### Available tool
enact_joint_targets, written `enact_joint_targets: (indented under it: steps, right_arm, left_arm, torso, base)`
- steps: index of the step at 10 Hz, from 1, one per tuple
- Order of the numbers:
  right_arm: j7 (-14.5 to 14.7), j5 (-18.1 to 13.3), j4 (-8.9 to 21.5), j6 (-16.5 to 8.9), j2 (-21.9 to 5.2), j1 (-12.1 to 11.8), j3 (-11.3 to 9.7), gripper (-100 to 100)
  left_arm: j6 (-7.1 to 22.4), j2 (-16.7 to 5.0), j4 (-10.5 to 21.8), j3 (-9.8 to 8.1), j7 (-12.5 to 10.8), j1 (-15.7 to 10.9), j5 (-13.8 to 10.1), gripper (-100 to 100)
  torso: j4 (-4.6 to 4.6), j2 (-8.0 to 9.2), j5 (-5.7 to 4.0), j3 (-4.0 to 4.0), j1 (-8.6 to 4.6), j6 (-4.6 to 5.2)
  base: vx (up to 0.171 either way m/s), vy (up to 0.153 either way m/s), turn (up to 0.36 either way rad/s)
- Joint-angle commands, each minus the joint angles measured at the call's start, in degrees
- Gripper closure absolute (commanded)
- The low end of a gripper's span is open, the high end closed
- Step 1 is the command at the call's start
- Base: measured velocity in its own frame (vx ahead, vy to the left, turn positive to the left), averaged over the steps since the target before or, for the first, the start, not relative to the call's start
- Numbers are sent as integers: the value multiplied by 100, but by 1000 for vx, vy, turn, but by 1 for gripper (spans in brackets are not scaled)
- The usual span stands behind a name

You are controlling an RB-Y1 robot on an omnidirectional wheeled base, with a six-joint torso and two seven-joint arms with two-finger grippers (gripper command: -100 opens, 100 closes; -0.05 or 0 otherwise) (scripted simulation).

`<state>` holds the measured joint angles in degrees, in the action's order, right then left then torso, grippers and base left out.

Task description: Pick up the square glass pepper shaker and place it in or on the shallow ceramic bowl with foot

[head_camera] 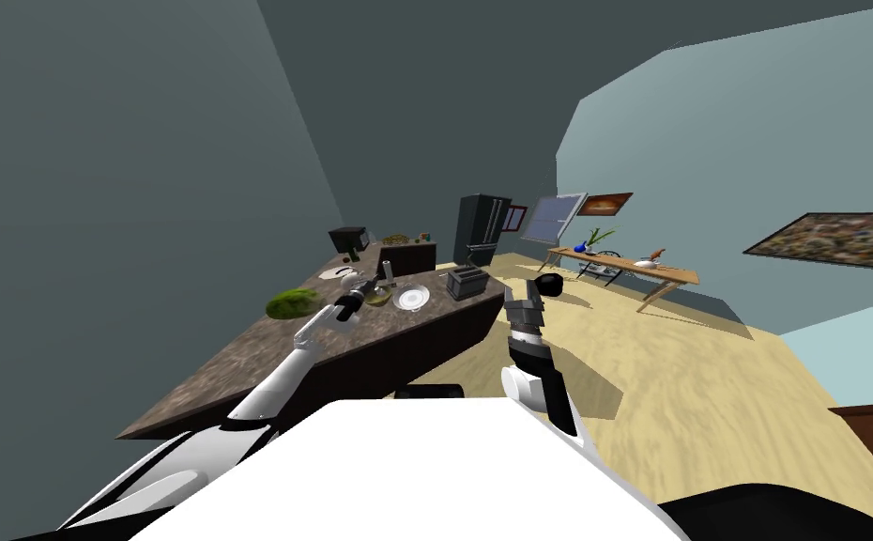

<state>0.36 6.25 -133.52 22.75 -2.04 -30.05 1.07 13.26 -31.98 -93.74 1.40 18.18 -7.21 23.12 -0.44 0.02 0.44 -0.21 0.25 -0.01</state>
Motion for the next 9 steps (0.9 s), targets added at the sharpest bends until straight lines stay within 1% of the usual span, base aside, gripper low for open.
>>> enact_joint_targets:
  steps: [1, 2, 3, 4, 9]
  right_arm:
    - [0, 0, 0, 0, 0, 0, 0, 0]
    - [0, 0, 0, 0, 0, 0, 0, 0]
    - [0, 0, 0, 0, 0, 0, 0, 0]
    - [0, 0, 0, 0, 0, -1, 0, 0]
    - [0, 0, 0, 0, 0, -1, 0, 0]
  left_arm:
    - [227, -130, -123, 37, -41, -55, -70, -100]
    - [357, -219, -184, 61, -68, -102, -120, -100]
    - [278, -164, -170, 52, -47, -66, -91, -100]
    - [312, -171, -181, 55, -51, -70, -95, 0]
    - [309, -170, -180, 55, -51, -70, -94, 0]
  torso:
    - [0, 0, 0, 0, 0, 0]
    - [0, 1, 0, 1, 0, -1]
    - [0, 1, -1, 1, -3, 0]
    - [-2, -7, 0, -4, -3, -2]
    - [-5, -21, 0, -12, -2, -2]
  base:
    - [-55, 8, -59]
    - [-56, -2, -73]
    - [-24, -2, -16]
    - [0, 0, 0]
    - [0, 0, 0]
